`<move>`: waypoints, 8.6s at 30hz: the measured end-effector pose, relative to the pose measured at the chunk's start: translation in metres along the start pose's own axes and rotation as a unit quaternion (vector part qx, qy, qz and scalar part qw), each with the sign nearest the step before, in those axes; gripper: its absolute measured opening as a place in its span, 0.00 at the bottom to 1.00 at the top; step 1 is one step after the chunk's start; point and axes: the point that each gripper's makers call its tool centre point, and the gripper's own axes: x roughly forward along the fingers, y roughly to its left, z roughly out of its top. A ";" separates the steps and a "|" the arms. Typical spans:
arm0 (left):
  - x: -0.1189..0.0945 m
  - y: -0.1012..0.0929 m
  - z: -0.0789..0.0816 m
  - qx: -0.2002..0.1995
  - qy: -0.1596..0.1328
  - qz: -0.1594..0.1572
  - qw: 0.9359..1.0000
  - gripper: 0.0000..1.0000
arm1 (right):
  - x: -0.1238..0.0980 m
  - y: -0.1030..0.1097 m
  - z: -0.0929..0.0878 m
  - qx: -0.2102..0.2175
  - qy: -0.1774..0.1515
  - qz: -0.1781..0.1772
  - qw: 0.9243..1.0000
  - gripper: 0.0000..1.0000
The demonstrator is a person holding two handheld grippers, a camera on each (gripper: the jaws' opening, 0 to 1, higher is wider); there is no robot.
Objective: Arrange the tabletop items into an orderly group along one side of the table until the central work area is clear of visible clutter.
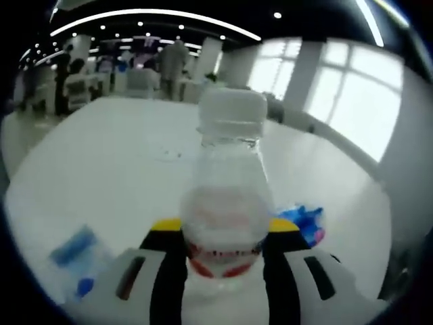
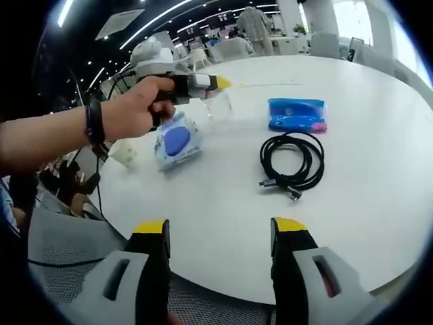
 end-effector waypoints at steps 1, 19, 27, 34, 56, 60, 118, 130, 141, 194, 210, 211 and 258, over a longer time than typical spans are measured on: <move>-0.001 0.004 0.004 0.000 -0.003 0.002 1.000 0.40 | 0.000 0.000 0.000 -0.001 0.000 0.000 1.000 0.60; -0.028 0.078 0.045 0.004 -0.021 0.039 0.999 0.40 | 0.002 0.004 -0.002 -0.011 0.007 0.007 1.000 0.60; -0.047 0.115 0.064 -0.001 -0.032 0.059 0.998 0.40 | 0.003 0.004 -0.004 -0.009 0.011 0.010 1.000 0.59; -0.061 0.148 0.073 -0.002 -0.038 0.080 0.996 0.40 | 0.003 0.005 -0.006 -0.011 0.015 0.009 1.000 0.59; -0.089 0.235 0.043 0.029 0.012 0.126 0.992 0.40 | 0.004 0.001 -0.010 -0.012 0.024 -0.001 1.000 0.59; -0.090 0.243 0.032 0.036 0.023 0.127 0.991 0.40 | 0.004 0.001 -0.011 -0.014 0.026 -0.003 1.000 0.59; -0.172 0.185 -0.011 0.024 0.017 0.095 0.995 0.66 | 0.004 0.001 -0.012 -0.021 0.030 -0.003 0.999 0.59; -0.209 0.156 -0.009 0.007 -0.017 0.092 0.996 0.66 | 0.004 0.002 -0.011 -0.011 0.023 0.001 1.000 0.59; -0.240 0.133 -0.015 -0.042 -0.051 0.093 0.993 0.66 | 0.003 0.007 -0.008 -0.006 0.016 0.009 1.000 0.59; -0.230 0.087 -0.063 -0.037 -0.008 0.028 0.999 0.65 | 0.005 0.011 -0.015 0.004 0.025 0.018 1.000 0.56; -0.228 0.078 -0.067 -0.024 0.002 0.014 1.000 0.64 | 0.007 0.022 -0.019 -0.009 0.039 0.033 0.999 0.56; -0.228 0.078 -0.067 -0.021 0.004 0.013 1.000 0.64 | 0.007 0.024 -0.019 -0.012 0.041 0.036 0.998 0.56; -0.054 0.133 -0.057 0.167 0.235 0.003 0.958 0.55 | 0.154 0.098 0.073 0.323 -0.004 0.150 0.934 0.55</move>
